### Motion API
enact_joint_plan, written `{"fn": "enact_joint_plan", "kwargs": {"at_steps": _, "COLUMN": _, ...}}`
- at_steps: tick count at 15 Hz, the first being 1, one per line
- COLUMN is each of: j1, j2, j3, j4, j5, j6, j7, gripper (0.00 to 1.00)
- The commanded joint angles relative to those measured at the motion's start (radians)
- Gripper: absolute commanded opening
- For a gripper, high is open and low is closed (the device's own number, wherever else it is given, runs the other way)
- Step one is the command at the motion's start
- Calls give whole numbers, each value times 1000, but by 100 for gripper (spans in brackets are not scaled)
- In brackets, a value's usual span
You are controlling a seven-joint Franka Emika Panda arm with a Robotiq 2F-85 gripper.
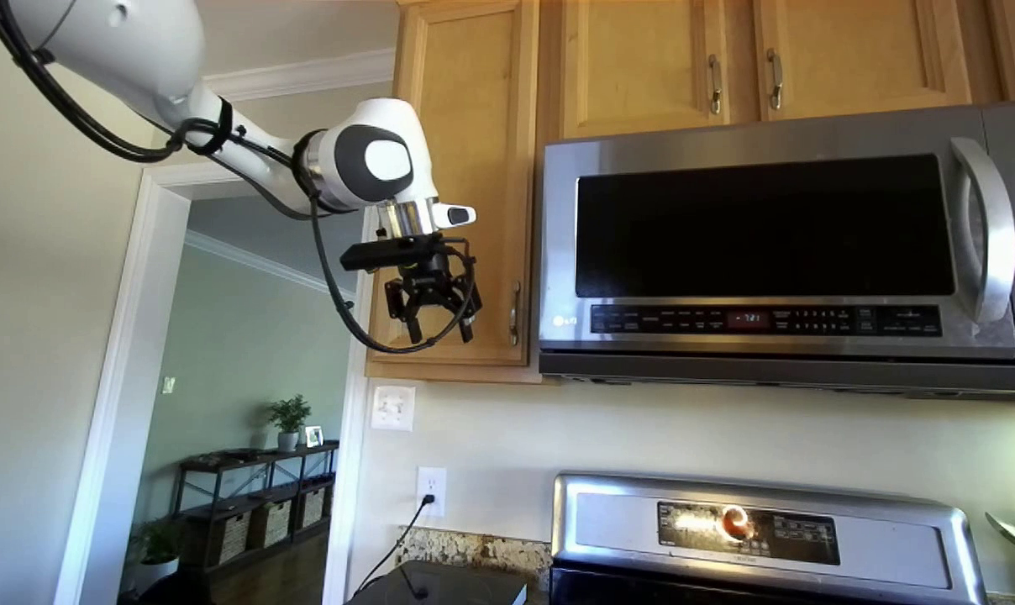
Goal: Open the leftmost cupboard door
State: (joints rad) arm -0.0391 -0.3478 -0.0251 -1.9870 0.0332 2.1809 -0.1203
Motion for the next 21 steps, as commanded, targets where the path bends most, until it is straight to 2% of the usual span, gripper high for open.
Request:
{"fn": "enact_joint_plan", "kwargs": {"at_steps": 1, "j1": 16, "j2": 100, "j3": -20, "j4": 104, "j5": -19, "j6": 58, "j7": -79, "gripper": 100}}
{"fn": "enact_joint_plan", "kwargs": {"at_steps": 5, "j1": 10, "j2": 200, "j3": -23, "j4": 220, "j5": -16, "j6": 99, "j7": -131, "gripper": 100}}
{"fn": "enact_joint_plan", "kwargs": {"at_steps": 13, "j1": -9, "j2": 379, "j3": -42, "j4": 459, "j5": 8, "j6": 108, "j7": -236, "gripper": 100}}
{"fn": "enact_joint_plan", "kwargs": {"at_steps": 21, "j1": -24, "j2": 490, "j3": -21, "j4": 585, "j5": 60, "j6": 103, "j7": -315, "gripper": 100}}
